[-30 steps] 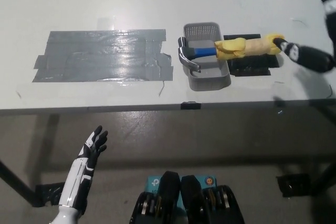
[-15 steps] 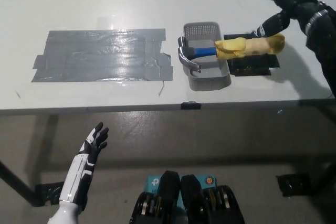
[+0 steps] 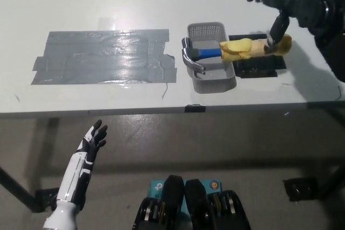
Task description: The robot picks the hammer placed on top of the gray container with right hand and places it on the grey area of the desk
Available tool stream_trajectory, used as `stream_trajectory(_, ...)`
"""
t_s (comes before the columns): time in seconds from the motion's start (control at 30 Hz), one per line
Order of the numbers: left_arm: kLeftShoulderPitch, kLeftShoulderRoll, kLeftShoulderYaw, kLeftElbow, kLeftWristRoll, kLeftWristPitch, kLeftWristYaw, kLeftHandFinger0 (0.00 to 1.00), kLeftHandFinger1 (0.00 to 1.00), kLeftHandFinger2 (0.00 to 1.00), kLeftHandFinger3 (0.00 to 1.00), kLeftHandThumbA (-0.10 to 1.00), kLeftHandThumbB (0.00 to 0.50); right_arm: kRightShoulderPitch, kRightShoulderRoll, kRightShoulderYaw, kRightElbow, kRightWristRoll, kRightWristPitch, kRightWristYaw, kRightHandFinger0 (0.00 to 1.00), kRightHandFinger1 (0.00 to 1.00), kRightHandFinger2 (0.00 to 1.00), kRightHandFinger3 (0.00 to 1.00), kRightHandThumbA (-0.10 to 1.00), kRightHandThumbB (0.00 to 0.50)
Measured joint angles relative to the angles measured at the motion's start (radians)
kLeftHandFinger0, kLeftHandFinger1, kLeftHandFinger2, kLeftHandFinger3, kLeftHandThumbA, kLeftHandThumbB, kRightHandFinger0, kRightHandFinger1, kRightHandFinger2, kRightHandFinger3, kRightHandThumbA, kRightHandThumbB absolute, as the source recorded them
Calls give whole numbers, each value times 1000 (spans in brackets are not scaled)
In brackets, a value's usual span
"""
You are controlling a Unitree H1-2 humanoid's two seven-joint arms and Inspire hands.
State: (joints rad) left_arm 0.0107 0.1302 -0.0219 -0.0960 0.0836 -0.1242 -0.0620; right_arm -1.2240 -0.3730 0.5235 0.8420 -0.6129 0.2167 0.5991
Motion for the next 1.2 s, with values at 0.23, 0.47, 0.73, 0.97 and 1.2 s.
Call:
stream_trajectory(0.23, -5, 3, 3, 1, -1, 0, -4, 1000, 1000, 1000, 1000, 926, 6, -6, 44, 8, 90, -4, 0, -1, 1000, 1000, 1000, 1000, 1000, 495)
stream_trajectory(0.47, -8, 3, 4, 2, -2, -1, -7, 1000, 1000, 1000, 1000, 931, 10, -32, 69, -3, 176, -2, 3, -8, 1000, 1000, 1000, 1000, 1000, 490)
stream_trajectory(0.73, -14, 2, 4, 2, -2, 0, -8, 1000, 1000, 1000, 1000, 962, 34, -47, 110, 7, 273, -3, -14, -17, 1000, 1000, 1000, 1000, 1000, 436)
stream_trajectory(0.97, -16, 2, 4, 5, -1, -1, -8, 1000, 1000, 1000, 1000, 970, 24, -69, 125, 14, 319, -4, -40, -26, 1000, 1000, 1000, 1000, 1000, 444)
stream_trajectory(1.2, -16, 1, 4, 6, -1, -1, -8, 1000, 1000, 1000, 1000, 965, 17, -84, 134, 22, 324, -5, -57, -30, 1000, 1000, 1000, 1000, 1000, 442)
